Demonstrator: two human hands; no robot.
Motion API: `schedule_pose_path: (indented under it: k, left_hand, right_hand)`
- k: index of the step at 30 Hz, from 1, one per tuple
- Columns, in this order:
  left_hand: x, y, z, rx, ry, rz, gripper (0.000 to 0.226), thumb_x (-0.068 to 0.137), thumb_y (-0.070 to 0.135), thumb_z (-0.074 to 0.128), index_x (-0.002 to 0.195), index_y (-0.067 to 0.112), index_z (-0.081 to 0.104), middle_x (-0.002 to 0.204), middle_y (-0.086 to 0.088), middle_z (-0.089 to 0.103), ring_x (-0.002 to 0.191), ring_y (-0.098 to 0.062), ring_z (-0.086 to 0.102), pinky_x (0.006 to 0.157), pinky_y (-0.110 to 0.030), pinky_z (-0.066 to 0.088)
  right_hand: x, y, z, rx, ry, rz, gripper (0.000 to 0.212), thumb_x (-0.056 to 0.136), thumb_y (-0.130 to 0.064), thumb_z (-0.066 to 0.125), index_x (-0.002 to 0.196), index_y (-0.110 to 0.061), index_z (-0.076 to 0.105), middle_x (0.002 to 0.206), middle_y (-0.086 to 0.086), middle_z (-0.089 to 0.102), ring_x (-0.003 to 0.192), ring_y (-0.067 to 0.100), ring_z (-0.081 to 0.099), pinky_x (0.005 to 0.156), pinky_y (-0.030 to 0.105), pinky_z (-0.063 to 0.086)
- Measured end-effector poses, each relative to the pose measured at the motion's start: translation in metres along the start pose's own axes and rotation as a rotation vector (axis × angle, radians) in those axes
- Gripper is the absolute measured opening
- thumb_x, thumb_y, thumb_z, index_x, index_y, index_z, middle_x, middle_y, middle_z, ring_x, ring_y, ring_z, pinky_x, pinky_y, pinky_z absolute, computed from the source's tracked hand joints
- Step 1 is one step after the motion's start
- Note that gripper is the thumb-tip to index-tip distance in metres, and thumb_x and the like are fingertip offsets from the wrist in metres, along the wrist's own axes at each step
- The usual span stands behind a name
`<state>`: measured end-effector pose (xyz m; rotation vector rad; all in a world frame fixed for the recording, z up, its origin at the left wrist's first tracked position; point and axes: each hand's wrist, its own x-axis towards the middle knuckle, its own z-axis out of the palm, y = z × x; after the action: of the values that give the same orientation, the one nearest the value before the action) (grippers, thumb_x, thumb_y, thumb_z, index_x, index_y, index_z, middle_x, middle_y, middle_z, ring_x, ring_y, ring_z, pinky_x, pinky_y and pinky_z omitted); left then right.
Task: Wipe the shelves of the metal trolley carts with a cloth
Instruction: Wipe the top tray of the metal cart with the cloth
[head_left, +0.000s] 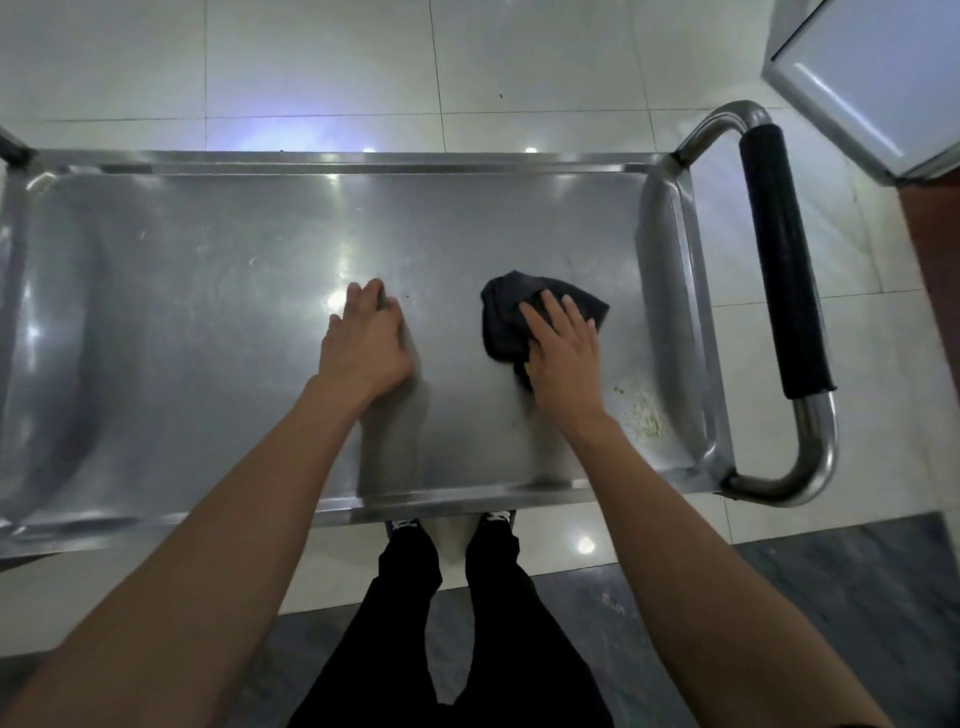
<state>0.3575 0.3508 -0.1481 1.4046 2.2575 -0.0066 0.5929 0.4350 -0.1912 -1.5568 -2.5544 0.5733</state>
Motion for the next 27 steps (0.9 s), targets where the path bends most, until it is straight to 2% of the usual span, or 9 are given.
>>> schedule_pose_path:
  k: [4,8,13,15,19,21,24,27]
  left_hand:
    - [0.0,0.013,0.008,0.092,0.008,-0.028,0.045,0.084,0.01,0.049,0.126,-0.005,0.045,0.145,-0.012,0.026,0.135,-0.04,0.024,0.099,-0.057,0.041]
    - [-0.001,0.012,0.014,0.116,0.019,-0.028,0.043,0.084,0.012,0.053,0.123,-0.002,0.044,0.147,-0.013,0.025,0.136,-0.039,0.022,0.096,-0.058,0.041]
    - [-0.005,0.013,0.018,0.112,0.073,-0.021,0.045,0.084,0.013,0.059,0.126,0.002,0.046,0.145,-0.012,0.03,0.134,-0.037,0.027,0.093,-0.057,0.044]
    - [-0.014,0.017,0.019,0.079,0.136,0.007,0.046,0.084,0.009,0.061,0.129,0.008,0.053,0.145,-0.009,0.039,0.137,-0.034,0.031,0.091,-0.054,0.047]
    - [-0.045,0.03,0.03,0.072,0.192,0.032,0.024,0.09,0.014,0.059,0.111,0.014,0.071,0.13,-0.004,0.057,0.128,-0.031,0.044,0.087,-0.05,0.048]
    - [-0.059,0.031,0.036,0.087,0.145,0.006,0.024,0.095,0.02,0.054,0.115,0.015,0.068,0.133,-0.004,0.055,0.131,-0.031,0.041,0.087,-0.05,0.049]
    - [-0.073,0.028,0.042,0.178,0.046,0.035,0.035,0.096,0.022,0.052,0.131,0.013,0.05,0.146,-0.007,0.038,0.136,-0.032,0.032,0.086,-0.052,0.052]
    - [-0.075,0.025,0.042,0.259,0.002,0.06,0.044,0.096,0.029,0.054,0.135,0.014,0.04,0.145,-0.004,0.031,0.134,-0.028,0.032,0.08,-0.049,0.053]
  right_hand:
    - [-0.009,0.051,-0.021,0.005,0.039,0.116,0.049,0.101,-0.016,0.048,0.149,-0.025,0.044,0.163,0.004,0.029,0.152,0.027,0.017,0.123,0.052,0.012]
    - [-0.015,0.083,-0.038,0.024,0.055,0.203,0.048,0.103,-0.016,0.045,0.15,-0.025,0.042,0.164,0.004,0.026,0.153,0.026,0.013,0.124,0.051,0.01]
    - [-0.02,0.118,-0.051,0.024,0.079,0.281,0.048,0.104,-0.017,0.043,0.151,-0.026,0.04,0.164,0.003,0.026,0.154,0.024,0.011,0.124,0.051,0.009]
    - [-0.02,0.121,-0.051,0.014,0.074,0.272,0.049,0.104,-0.018,0.043,0.151,-0.026,0.04,0.164,0.003,0.026,0.154,0.025,0.011,0.124,0.051,0.007]
    - [-0.02,0.121,-0.048,0.01,0.088,0.26,0.052,0.101,-0.016,0.046,0.151,-0.026,0.039,0.163,0.005,0.027,0.153,0.027,0.012,0.124,0.054,0.008]
    - [-0.022,0.12,-0.046,0.01,0.092,0.261,0.053,0.1,-0.016,0.046,0.152,-0.026,0.038,0.163,0.005,0.027,0.153,0.028,0.013,0.123,0.056,0.008]
    - [-0.028,0.103,-0.039,0.019,0.094,0.254,0.052,0.101,-0.016,0.046,0.151,-0.025,0.04,0.162,0.006,0.029,0.152,0.03,0.015,0.123,0.056,0.01]
    - [-0.039,0.066,-0.025,0.038,0.077,0.191,0.051,0.1,-0.016,0.047,0.15,-0.025,0.043,0.163,0.006,0.029,0.152,0.029,0.016,0.123,0.055,0.011]
